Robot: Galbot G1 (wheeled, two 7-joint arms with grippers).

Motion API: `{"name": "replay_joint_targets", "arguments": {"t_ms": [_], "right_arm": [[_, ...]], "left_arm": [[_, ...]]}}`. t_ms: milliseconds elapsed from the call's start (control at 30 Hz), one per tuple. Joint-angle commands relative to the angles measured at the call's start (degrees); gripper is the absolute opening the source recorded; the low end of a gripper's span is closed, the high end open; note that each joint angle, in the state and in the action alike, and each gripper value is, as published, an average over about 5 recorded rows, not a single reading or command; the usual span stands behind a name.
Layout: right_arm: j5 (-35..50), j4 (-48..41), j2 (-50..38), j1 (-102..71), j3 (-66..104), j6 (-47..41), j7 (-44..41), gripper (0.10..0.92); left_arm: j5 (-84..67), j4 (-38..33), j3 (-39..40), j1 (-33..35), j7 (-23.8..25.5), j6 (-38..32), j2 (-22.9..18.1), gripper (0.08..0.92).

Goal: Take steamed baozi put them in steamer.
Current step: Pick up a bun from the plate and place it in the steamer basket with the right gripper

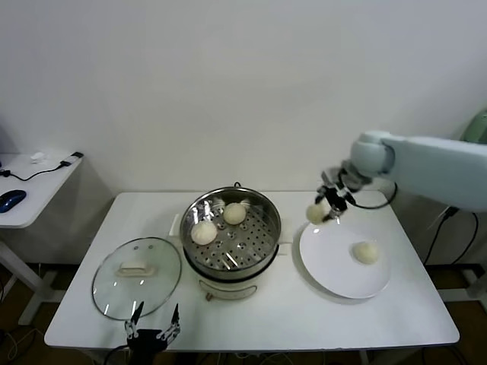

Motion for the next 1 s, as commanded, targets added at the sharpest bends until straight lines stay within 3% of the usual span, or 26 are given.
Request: {"name": "replay_joint_targets", "arguments": {"t_ms": [33,300,633,1000], "right_arm": [[-0.03,3.9,14.27,11.13,3.06,17.11,-6.35,0.551],[-9.69,5.76,24.54,2.26,2.18,29.01,-7.94,0.551],[-16.97,-2.57,29.35,-8.67,2.37,31.21,-5.12,0.551],[-18.27,-11.32,33.18,-14.7,3.49,33.06,-3.8,0.551]], "left_arm": [[0.03,-0.02,-0.03,-0.01,0.02,0.05,0.01,0.823],[0.06,0.22,0.21,-0.36,0.05,0.12,-0.29,0.823],[-0.07,0.66,0.3,-0.75,0.03,0.19,-0.5,0.823],[-0.53,0.75,-0.04,-0.58,-0.1,0.08,-0.43,0.823]]}}
